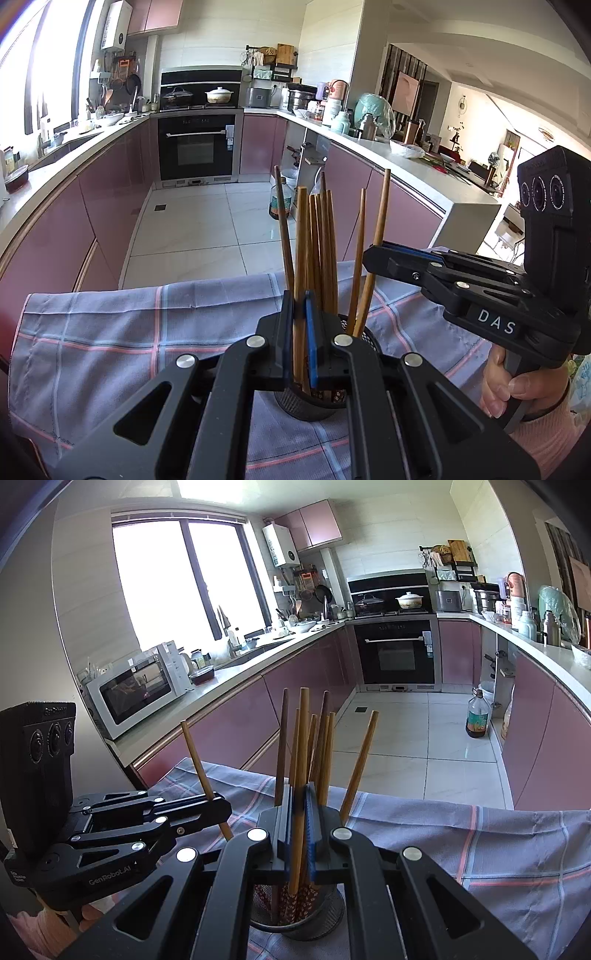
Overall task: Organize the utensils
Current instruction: 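Lower the chopstick into the mesh cup with the right tool while the left tool lowers its own, then open both tools to release the chopsticks and pull back from the cup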
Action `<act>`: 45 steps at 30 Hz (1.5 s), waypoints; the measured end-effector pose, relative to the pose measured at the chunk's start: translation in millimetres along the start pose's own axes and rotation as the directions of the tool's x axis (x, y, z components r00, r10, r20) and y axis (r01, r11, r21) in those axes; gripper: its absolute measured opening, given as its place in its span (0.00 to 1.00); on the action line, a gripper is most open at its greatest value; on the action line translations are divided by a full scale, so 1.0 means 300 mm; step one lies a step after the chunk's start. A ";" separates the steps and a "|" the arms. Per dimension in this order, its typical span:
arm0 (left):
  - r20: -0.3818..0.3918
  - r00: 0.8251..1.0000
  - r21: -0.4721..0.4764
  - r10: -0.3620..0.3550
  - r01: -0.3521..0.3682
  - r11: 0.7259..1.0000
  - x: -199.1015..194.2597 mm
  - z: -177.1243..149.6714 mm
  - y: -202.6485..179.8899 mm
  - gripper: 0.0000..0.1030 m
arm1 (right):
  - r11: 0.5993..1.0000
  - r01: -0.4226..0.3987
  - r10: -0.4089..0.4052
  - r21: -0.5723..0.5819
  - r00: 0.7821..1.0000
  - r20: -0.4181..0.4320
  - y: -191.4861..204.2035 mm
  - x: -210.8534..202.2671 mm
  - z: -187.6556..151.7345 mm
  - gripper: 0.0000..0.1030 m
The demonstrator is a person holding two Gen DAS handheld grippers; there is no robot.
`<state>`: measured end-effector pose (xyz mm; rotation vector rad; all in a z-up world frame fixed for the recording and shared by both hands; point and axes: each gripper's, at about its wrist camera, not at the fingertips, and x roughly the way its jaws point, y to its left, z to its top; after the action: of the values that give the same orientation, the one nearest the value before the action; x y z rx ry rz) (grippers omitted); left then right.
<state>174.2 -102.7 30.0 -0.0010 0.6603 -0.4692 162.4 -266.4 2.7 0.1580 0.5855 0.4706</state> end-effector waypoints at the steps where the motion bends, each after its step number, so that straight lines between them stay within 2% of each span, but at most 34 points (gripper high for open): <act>1: -0.002 1.000 -0.002 0.005 -0.005 1.000 0.006 -0.003 0.007 0.07 | 1.000 0.000 0.000 0.004 1.000 -0.001 -0.002 0.003 -0.001 0.05; 13: -0.023 1.000 -0.018 0.022 -0.022 1.000 0.077 -0.035 0.026 0.09 | 1.000 0.003 -0.003 0.018 1.000 -0.016 -0.008 0.022 -0.015 0.08; 15: -0.020 0.999 -0.017 0.027 -0.027 0.999 0.078 -0.041 0.027 0.20 | 1.000 0.004 -0.003 0.019 1.000 -0.015 -0.010 0.022 -0.015 0.08; 18: -0.013 0.999 -0.018 0.031 -0.031 0.999 0.074 -0.050 0.032 0.25 | 1.000 0.001 -0.001 0.023 1.000 -0.012 -0.010 0.019 -0.026 0.16; 22: 0.004 0.999 -0.024 0.050 -0.050 0.998 0.054 -0.077 0.043 0.38 | 1.000 0.007 -0.007 0.024 1.000 -0.007 -0.014 0.009 -0.049 0.20; 26: 0.024 0.997 -0.030 0.073 -0.072 0.997 0.037 -0.111 0.058 0.56 | 1.000 0.018 -0.019 0.016 0.999 0.033 -0.001 -0.027 -0.084 0.41; 28: 0.031 0.996 -0.024 0.086 -0.085 0.996 0.027 -0.131 0.061 0.60 | 0.999 0.034 -0.034 0.005 0.998 0.046 0.014 -0.037 -0.102 0.46; 29: 0.036 0.995 -0.025 0.091 -0.090 0.996 0.023 -0.141 0.064 0.69 | 0.999 0.044 -0.044 0.003 0.998 0.050 0.017 -0.042 -0.111 0.54; 30: 0.044 0.994 -0.026 0.100 -0.099 0.995 0.010 -0.156 0.071 0.71 | 0.999 0.049 -0.049 0.004 0.997 0.055 0.021 -0.046 -0.122 0.60; 31: 0.051 0.993 -0.025 0.109 -0.108 0.994 0.002 -0.168 0.074 0.72 | 0.999 0.053 -0.053 0.006 0.997 0.062 0.022 -0.051 -0.131 0.62; 33: 0.061 0.991 -0.028 0.123 -0.121 0.992 -0.013 -0.193 0.082 0.85 | 0.997 0.073 -0.073 0.008 0.994 0.085 0.027 -0.067 -0.152 0.71; 35: 0.085 0.986 -0.035 0.145 -0.142 0.989 -0.033 -0.218 0.090 0.91 | 0.997 0.082 -0.083 0.016 0.990 0.113 0.027 -0.084 -0.175 0.79; 36: 0.093 0.984 -0.035 0.153 -0.150 0.988 -0.045 -0.233 0.095 0.94 | 0.996 0.084 -0.086 0.019 0.988 0.126 0.027 -0.091 -0.188 0.80; 37: 0.100 0.981 -0.039 0.164 -0.161 0.986 -0.055 -0.245 0.100 0.95 | 0.996 0.086 -0.087 0.016 0.987 0.132 0.029 -0.098 -0.199 0.80; 39: 0.111 0.978 -0.051 0.175 -0.171 0.984 -0.073 -0.265 0.108 0.95 | 0.994 0.107 -0.106 0.000 0.986 0.132 0.043 -0.102 -0.216 0.89; 41: 0.120 0.976 -0.061 0.183 -0.176 0.982 -0.092 -0.286 0.118 0.95 | 0.993 0.120 -0.117 -0.010 0.982 0.149 0.057 -0.114 -0.236 0.93; 45: 0.158 0.959 -0.062 0.236 -0.229 0.971 -0.142 -0.319 0.115 0.95 | 0.989 0.143 -0.135 -0.033 0.975 0.177 0.088 -0.143 -0.270 0.93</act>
<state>102.8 -40.2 -25.8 -0.0030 0.5003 -0.2246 75.1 -262.4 -35.6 0.1127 0.4103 0.3301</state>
